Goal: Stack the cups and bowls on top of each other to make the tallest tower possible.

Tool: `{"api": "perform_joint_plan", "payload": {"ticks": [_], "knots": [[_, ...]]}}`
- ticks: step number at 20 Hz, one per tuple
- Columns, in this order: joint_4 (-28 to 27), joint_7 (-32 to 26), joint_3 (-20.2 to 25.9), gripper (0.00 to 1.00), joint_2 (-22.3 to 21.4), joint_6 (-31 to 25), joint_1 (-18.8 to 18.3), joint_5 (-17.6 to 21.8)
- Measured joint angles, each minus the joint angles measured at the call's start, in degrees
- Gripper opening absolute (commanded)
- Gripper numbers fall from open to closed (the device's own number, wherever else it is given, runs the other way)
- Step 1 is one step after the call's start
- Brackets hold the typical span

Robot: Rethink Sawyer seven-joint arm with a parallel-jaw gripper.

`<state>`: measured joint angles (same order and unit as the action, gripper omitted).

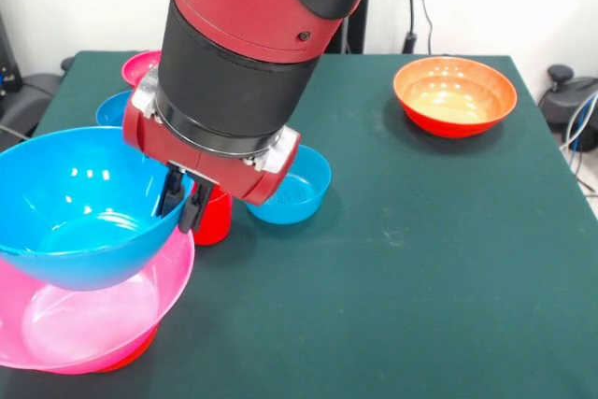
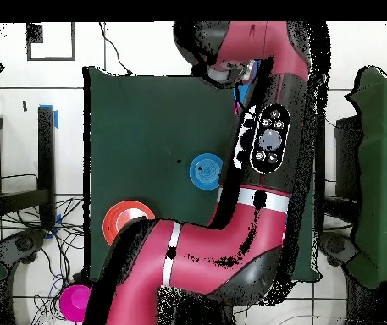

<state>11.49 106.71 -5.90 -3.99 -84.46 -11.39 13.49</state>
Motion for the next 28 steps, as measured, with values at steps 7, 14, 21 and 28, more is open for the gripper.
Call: {"api": "perform_joint_plan", "payload": {"ticks": [7,14,21,28], "knots": [[-2.84,0.00,0.00,0.00,1.70,0.02,-0.14,0.00],[-3.57,0.00,-0.10,0.00,3.27,0.02,-0.32,0.00],[-3.59,0.00,-0.20,0.00,4.73,0.02,-0.51,0.01],[-3.59,0.00,-0.29,0.00,5.80,0.04,-0.67,0.01]]}}
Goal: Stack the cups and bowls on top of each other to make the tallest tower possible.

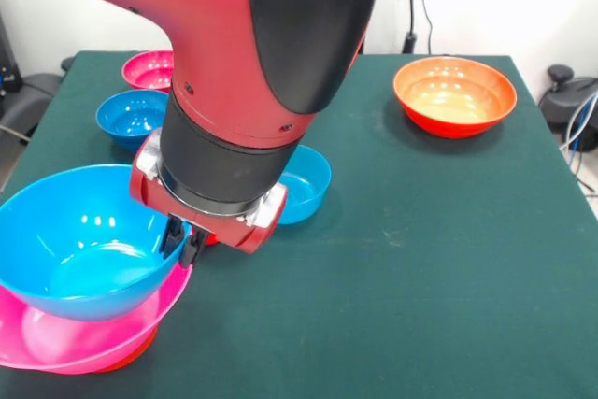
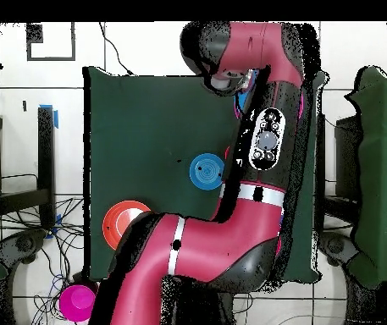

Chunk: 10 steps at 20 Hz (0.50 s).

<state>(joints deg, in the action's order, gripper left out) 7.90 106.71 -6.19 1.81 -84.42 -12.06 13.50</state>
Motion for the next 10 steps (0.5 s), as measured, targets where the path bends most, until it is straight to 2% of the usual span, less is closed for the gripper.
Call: {"api": "perform_joint_plan", "payload": {"ticks": [10], "knots": [[-0.74,-0.05,-0.35,0.00,0.64,-0.01,-0.05,0.00]]}}
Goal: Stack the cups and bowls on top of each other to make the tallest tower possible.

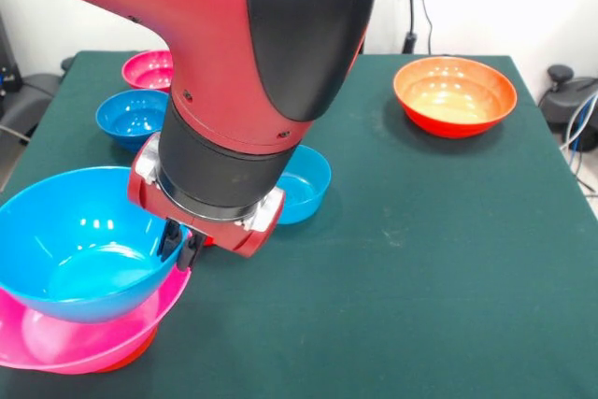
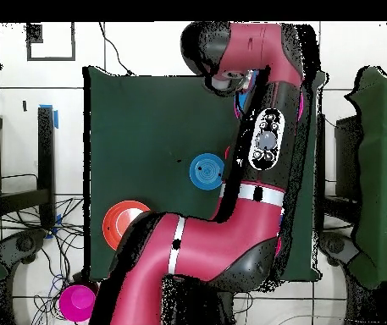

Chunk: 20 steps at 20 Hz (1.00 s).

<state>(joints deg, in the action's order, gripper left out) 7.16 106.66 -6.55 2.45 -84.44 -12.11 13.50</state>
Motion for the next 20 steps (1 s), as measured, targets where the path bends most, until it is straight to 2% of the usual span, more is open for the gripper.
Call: {"api": "perform_joint_plan", "payload": {"ticks": [8,20], "knots": [[-3.34,-0.31,-0.01,0.00,1.58,0.00,-0.25,0.00],[-6.10,-4.99,-0.39,0.00,2.35,0.00,-1.63,-0.02]]}}
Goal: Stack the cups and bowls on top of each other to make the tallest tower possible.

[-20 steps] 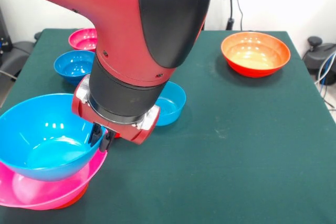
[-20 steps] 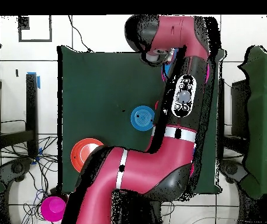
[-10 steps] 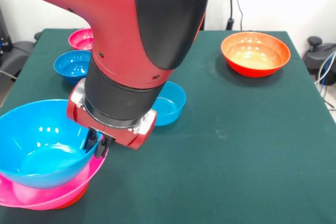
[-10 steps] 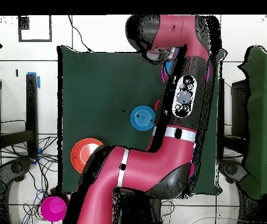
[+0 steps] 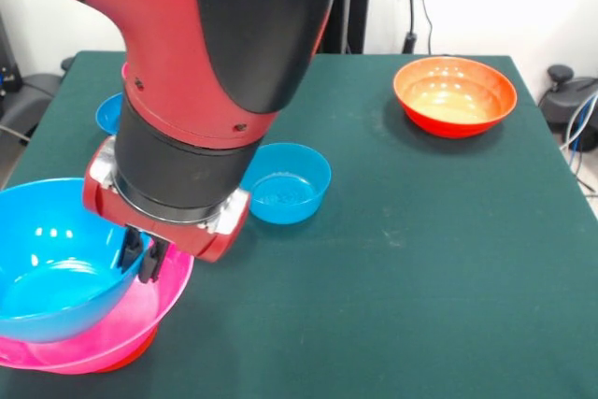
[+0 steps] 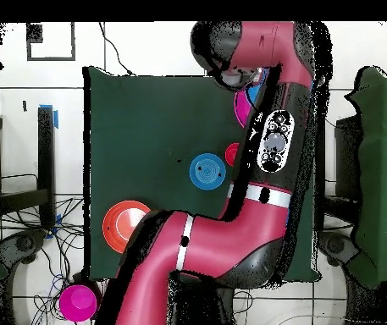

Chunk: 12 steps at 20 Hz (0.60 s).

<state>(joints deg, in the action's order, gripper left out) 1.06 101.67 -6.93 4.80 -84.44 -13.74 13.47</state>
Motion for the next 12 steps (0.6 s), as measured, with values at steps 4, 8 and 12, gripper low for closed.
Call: {"api": "perform_joint_plan", "payload": {"ticks": [4,8,12], "knots": [[0.00,-0.68,-0.30,0.00,0.04,-0.01,-0.24,0.00],[0.01,-0.86,-0.61,0.00,0.16,-0.01,-0.25,-0.09],[0.00,-0.86,-0.75,0.00,0.18,-0.01,-0.25,-0.46]]}}
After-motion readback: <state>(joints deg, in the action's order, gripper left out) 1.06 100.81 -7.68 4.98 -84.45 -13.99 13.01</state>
